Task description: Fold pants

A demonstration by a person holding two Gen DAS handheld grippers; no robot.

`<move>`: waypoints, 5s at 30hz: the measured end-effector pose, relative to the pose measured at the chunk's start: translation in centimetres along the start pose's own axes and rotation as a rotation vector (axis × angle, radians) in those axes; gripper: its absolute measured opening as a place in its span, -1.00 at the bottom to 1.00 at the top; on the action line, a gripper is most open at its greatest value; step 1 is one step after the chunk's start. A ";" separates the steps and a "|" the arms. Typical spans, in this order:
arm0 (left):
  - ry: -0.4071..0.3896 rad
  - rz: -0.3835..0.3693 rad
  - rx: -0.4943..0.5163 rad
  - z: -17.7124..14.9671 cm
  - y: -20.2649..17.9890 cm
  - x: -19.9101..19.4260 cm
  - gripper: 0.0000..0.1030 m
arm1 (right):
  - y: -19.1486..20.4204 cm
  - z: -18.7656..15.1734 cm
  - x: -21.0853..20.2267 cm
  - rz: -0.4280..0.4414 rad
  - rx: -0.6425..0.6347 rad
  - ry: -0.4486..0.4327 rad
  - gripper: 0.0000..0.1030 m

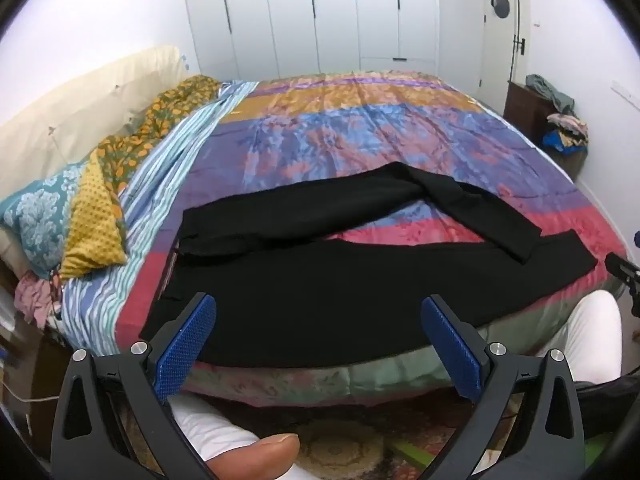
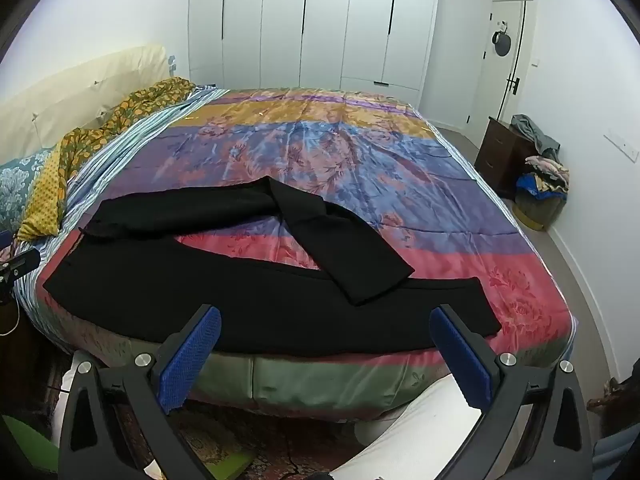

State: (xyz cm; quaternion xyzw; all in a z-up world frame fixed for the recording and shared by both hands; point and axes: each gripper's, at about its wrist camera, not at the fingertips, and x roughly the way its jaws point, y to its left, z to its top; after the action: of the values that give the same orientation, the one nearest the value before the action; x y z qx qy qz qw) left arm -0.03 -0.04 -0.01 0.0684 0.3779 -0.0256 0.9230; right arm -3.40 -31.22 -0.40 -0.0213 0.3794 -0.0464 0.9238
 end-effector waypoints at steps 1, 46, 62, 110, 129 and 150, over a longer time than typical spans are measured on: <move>0.003 0.000 -0.001 0.0 0.0 0.0 0.99 | 0.0 0.0 0.0 -0.001 -0.001 0.000 1.00; 0.041 -0.049 0.013 -0.2 -0.6 0.3 0.99 | 1.7 -0.2 -0.1 0.029 -0.022 0.005 0.99; 0.077 -0.061 0.018 -0.2 -0.5 0.6 0.99 | 1.9 -0.1 0.1 0.039 -0.033 0.010 0.99; 0.151 0.002 -0.036 -0.4 1.1 2.1 0.99 | 1.3 -0.2 0.5 0.042 0.005 0.038 0.99; 0.087 -0.002 0.016 -0.2 0.2 1.4 0.99 | 1.1 -0.6 1.2 0.044 0.034 0.091 0.99; 0.069 -0.011 0.012 -0.1 -0.5 0.9 0.99 | 1.9 -0.3 0.8 0.047 0.018 0.090 0.99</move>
State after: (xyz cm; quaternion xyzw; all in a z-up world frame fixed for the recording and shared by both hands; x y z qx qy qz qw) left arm 0.50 -0.54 -0.74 0.0728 0.4097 -0.0304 0.9088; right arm -2.96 -29.43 -1.31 -0.0018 0.4204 -0.0289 0.9069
